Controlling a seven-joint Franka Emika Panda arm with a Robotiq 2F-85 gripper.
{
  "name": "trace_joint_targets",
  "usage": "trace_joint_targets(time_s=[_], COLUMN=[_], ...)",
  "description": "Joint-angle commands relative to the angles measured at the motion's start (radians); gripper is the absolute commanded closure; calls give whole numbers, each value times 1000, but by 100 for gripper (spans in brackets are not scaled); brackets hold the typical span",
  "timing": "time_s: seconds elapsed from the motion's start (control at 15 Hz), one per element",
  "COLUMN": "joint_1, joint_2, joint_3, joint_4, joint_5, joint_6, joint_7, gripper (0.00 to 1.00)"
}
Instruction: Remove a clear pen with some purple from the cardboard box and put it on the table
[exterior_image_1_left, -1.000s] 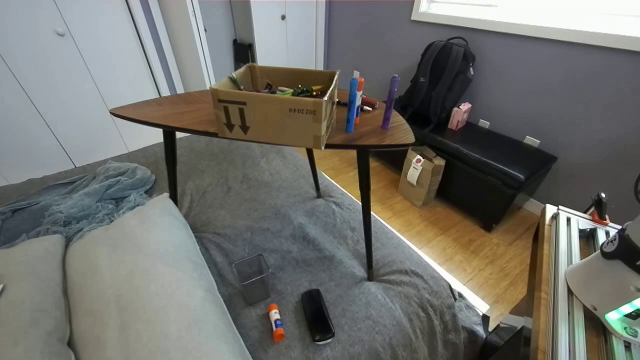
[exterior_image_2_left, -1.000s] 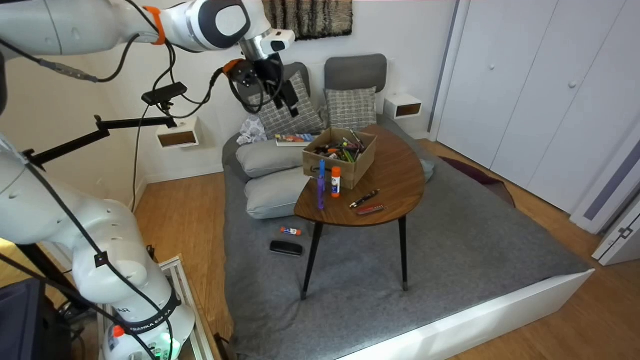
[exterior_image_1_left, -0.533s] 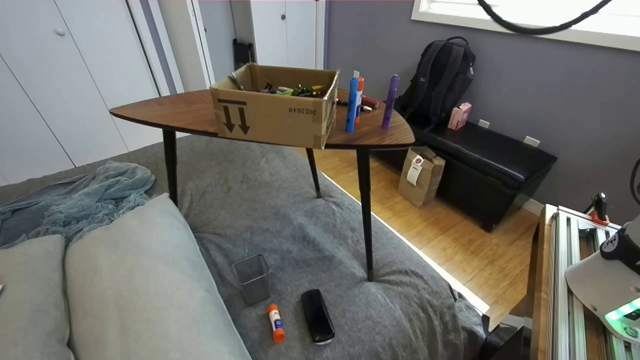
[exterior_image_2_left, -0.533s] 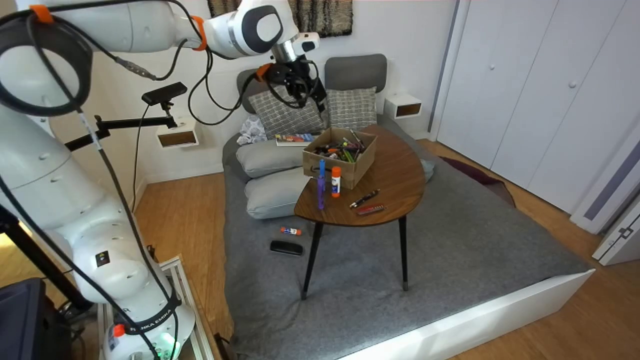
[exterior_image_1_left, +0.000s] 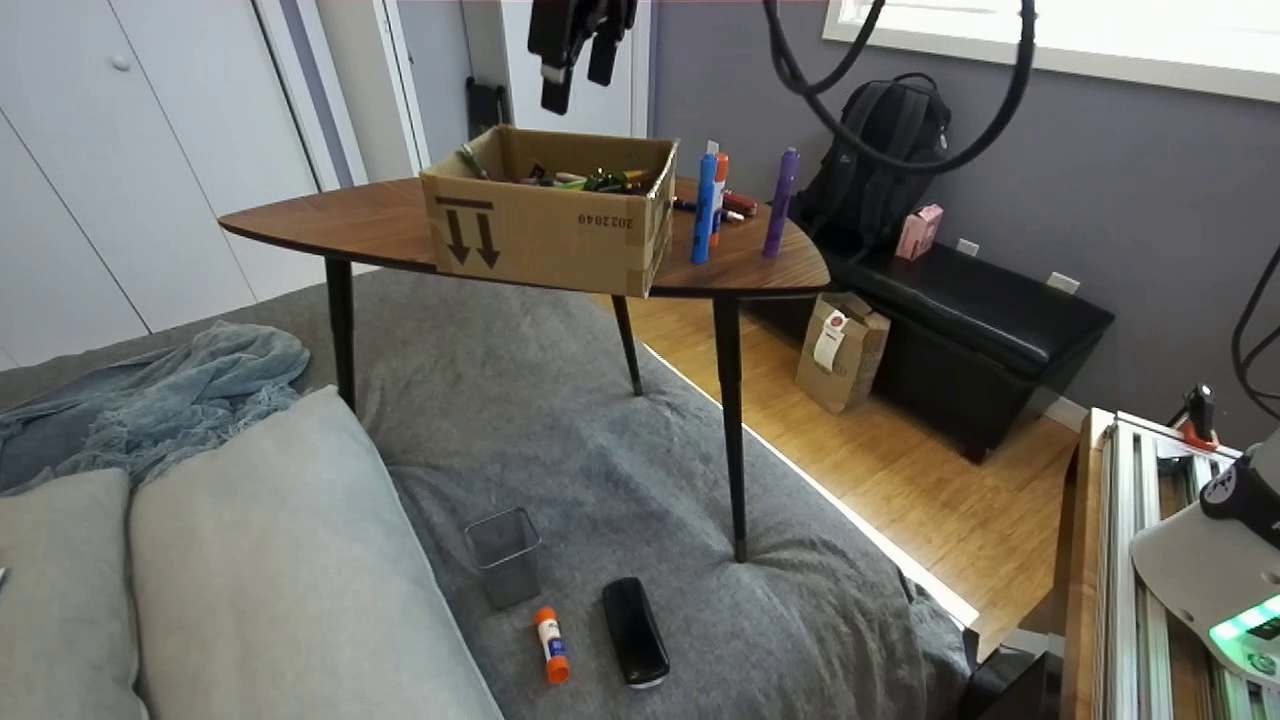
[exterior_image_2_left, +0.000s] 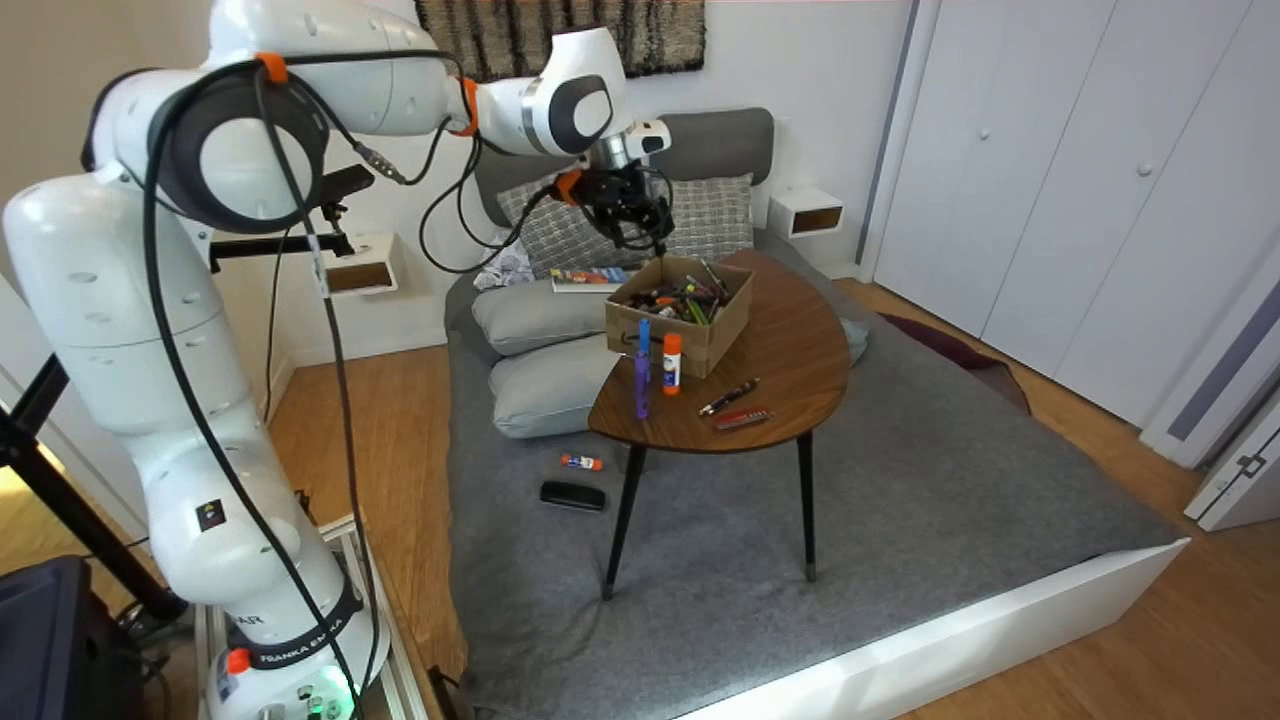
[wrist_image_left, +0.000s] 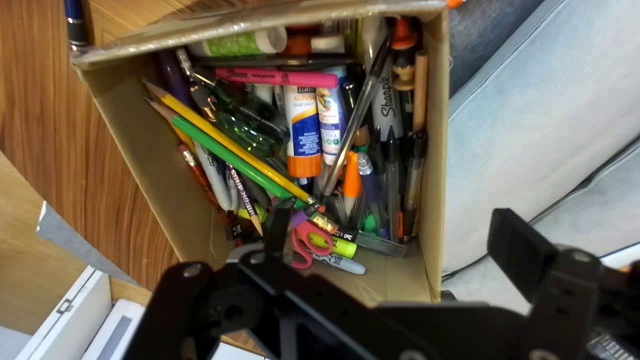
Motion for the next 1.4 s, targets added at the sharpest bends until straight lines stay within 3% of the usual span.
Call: trace_joint_targets(time_s=[0.0, 0.4, 1.0, 1.2, 1.33], joint_1=[24, 26, 0, -4, -3], joint_2=[22, 51, 128, 159, 178], joint_3=[-27, -31, -37, -32, -29], joint_4=[14, 45, 57, 65, 71], joint_5=[4, 6, 67, 112, 138], joint_6=[14, 23, 98, 128, 139], joint_7=[-4, -9, -256, -309, -329], gripper=[0, 0, 0, 17, 37])
